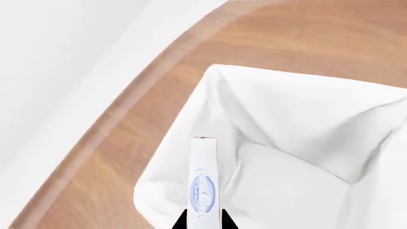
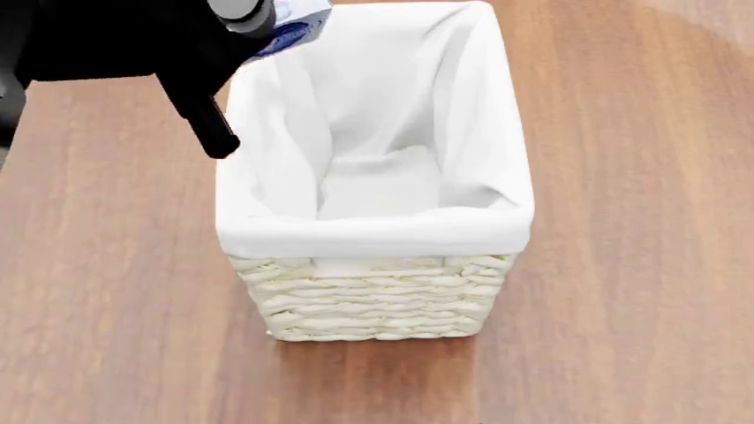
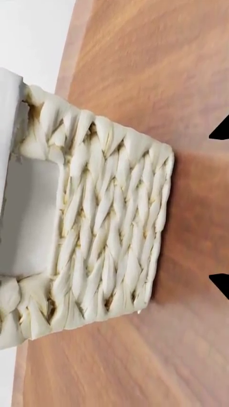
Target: Pick up the cream cheese box, and put it in the basket.
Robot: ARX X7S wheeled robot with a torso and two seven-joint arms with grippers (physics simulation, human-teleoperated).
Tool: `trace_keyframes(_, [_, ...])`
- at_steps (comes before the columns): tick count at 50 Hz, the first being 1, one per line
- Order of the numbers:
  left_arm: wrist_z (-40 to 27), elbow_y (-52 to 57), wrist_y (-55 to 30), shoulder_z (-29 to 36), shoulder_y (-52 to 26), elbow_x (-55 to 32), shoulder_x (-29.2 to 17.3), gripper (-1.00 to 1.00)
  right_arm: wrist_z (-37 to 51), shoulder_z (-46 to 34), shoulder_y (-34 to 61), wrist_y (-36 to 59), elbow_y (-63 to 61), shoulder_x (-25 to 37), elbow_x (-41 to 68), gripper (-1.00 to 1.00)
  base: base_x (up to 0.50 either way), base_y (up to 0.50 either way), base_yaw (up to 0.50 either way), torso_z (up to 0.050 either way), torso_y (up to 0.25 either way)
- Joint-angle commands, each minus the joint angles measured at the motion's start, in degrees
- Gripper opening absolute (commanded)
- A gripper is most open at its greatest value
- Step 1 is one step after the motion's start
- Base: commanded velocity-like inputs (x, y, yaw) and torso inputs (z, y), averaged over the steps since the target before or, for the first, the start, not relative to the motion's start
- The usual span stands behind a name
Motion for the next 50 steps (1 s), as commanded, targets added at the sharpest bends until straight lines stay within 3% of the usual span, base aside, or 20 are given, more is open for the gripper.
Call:
trace_keyframes(1, [6.4, -2.6, -0.3, 6.5, -4.4, -2.1, 4.2, -1.0, -0.2, -0.3, 0.0, -1.0, 0.4, 0.2, 0.4, 1.0, 0.0, 0.0, 0.0, 0.0, 0.0])
trace_keyframes(11, [7.8, -6.6, 0.9, 9.9, -4.7, -3.0, 7.1, -1.0, -0.4, -0.3, -0.2, -1.4, 0.2, 0.6, 1.3, 1.0, 0.0, 0.0, 0.0, 0.0, 0.001])
trace_keyframes(19, [4.9, -15.5, 6.4, 10.1, -5.7, -4.2, 9.8, -1.0, -0.5, -0.3, -0.8, -1.9, -0.4, 1.0, 1.9, 1.0, 0.0, 0.0, 0.0, 0.0, 0.0])
trace_keyframes(26, [-1.4, -24.5, 11.2, 17.0, -9.1, -14.7, 10.4, -1.0, -0.5, -0.3, -1.2, -1.7, -1.4, 1.4, 2.4, 1.0, 0.0, 0.0, 0.0, 0.0, 0.001])
trace_keyframes(31, [-8.2, -35.7, 19.7, 32.8, -12.0, -32.4, 10.5, -1.0, -0.6, -0.4, -2.0, -1.8, -2.9, 1.7, 2.8, 1.0, 0.0, 0.0, 0.0, 0.0, 0.0])
trace_keyframes(37, [-11.6, -40.8, 24.8, 44.9, -13.5, -46.1, 10.5, -1.0, -0.7, -0.4, -1.9, -2.1, -2.7, 1.7, 3.3, 1.0, 0.0, 0.0, 0.0, 0.0, 0.0])
trace_keyframes(48, [-12.8, -43.9, 26.1, 48.8, -14.1, -52.4, 10.5, -1.0, -1.1, -0.8, -1.2, -2.5, -1.2, 1.5, 3.8, 1.0, 0.0, 0.0, 0.0, 0.0, 0.001])
trace_keyframes(49, [-15.9, -44.0, 27.9, 49.4, -13.6, -50.5, 10.5, 1.0, -1.2, -0.9, -1.4, -2.4, -1.6, 1.6, 4.0, 1.0, 0.0, 0.0, 0.0, 0.0, 0.0])
trace_keyframes(50, [-13.3, -44.0, 26.1, 49.1, -13.9, -51.9, 10.5, 1.0, -1.2, -0.9, -1.5, -2.4, -1.8, 1.7, 4.0, 1.0, 0.0, 0.0, 0.0, 0.0, 0.0])
